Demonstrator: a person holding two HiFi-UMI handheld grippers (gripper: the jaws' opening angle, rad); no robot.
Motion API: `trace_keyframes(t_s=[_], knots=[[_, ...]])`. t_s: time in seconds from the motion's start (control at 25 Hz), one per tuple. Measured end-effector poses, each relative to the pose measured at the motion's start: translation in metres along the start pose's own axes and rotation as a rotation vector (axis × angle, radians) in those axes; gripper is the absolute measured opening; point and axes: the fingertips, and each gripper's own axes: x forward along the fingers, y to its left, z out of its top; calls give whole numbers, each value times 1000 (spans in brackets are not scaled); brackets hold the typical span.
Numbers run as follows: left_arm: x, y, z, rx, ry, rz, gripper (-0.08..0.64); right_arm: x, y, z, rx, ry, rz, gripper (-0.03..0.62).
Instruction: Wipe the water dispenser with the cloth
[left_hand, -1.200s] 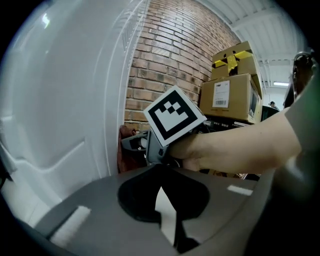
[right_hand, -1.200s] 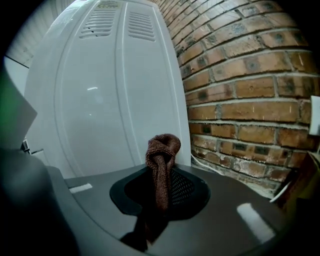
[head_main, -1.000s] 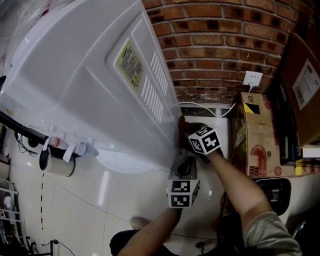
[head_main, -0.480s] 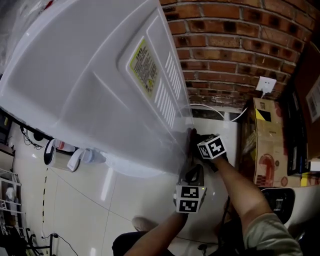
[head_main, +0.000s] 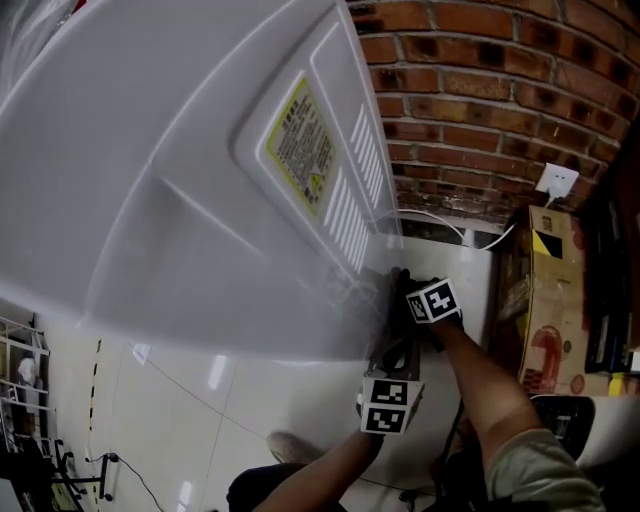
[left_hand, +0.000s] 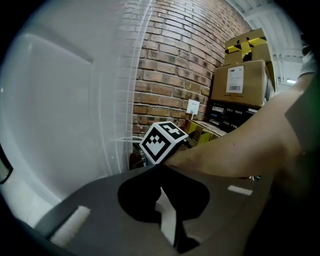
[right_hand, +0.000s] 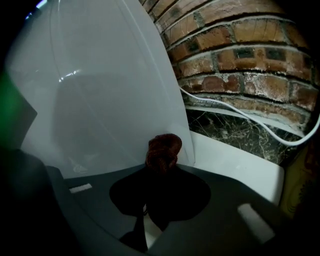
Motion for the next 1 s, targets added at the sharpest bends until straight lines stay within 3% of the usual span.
trace_keyframes(t_s=[0.6, 0.8, 1.0], knots=[[3, -11, 9, -20, -14, -23, 0, 13, 0, -24, 1, 111, 34, 71], [-2, -11, 25, -4, -53, -22, 0, -5, -8, -12, 16, 70, 15, 72], [-20, -23, 54, 24, -95, -41, 0, -49, -8, 24, 33, -67, -1, 72]])
